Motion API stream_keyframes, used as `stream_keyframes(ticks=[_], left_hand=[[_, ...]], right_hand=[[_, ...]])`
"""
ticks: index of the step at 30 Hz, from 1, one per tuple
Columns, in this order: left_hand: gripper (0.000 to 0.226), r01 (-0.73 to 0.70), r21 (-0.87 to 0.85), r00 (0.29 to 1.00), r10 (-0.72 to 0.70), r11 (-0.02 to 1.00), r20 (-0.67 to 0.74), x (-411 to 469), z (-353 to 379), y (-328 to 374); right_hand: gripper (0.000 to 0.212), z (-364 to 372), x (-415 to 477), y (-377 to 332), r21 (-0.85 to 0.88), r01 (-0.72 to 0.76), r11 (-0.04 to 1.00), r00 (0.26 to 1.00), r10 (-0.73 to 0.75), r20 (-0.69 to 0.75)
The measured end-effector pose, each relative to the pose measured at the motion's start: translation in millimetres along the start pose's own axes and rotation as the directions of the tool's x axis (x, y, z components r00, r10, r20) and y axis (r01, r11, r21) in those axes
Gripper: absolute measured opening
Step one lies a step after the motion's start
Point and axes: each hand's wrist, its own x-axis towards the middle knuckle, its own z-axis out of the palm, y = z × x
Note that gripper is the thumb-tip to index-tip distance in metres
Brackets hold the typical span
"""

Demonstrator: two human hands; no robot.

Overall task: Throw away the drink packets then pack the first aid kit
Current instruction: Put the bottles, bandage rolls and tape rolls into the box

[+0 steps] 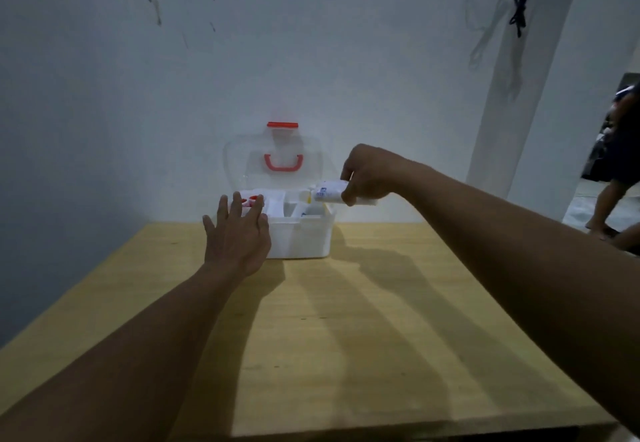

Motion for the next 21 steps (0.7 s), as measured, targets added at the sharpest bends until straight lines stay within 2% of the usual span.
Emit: stream_keyframes(ticks=[5, 10, 14, 21], left_hand=[[0.052, 0.012, -0.02, 1.0, -0.012, 1.0, -0.025, 0, 5, -1], [0.053, 0.014, -0.032, 0.999, -0.016, 0.999, -0.047, 1, 9, -2], [0.056, 0.012, -0.041, 0.998, -0.015, 0.999, -0.062, 0, 11, -4], [0.058, -0.002, -0.064, 0.997, -0.003, 0.998, -0.08, 2, 13, -6]], right_hand=[[0.038, 8, 24, -26, -0.178, 0.107, 0.978, 0.993, -0.096, 0.07], [0.04, 24, 45, -46, -0.254, 0.183, 0.95, 0.979, -0.153, 0.131], [0.036, 31, 53, -53, -0.25, 0.229, 0.941, 0.97, -0.197, 0.145], [0.055, 33, 54, -53, -0.239, 0.252, 0.938, 0.963, -0.219, 0.156]])
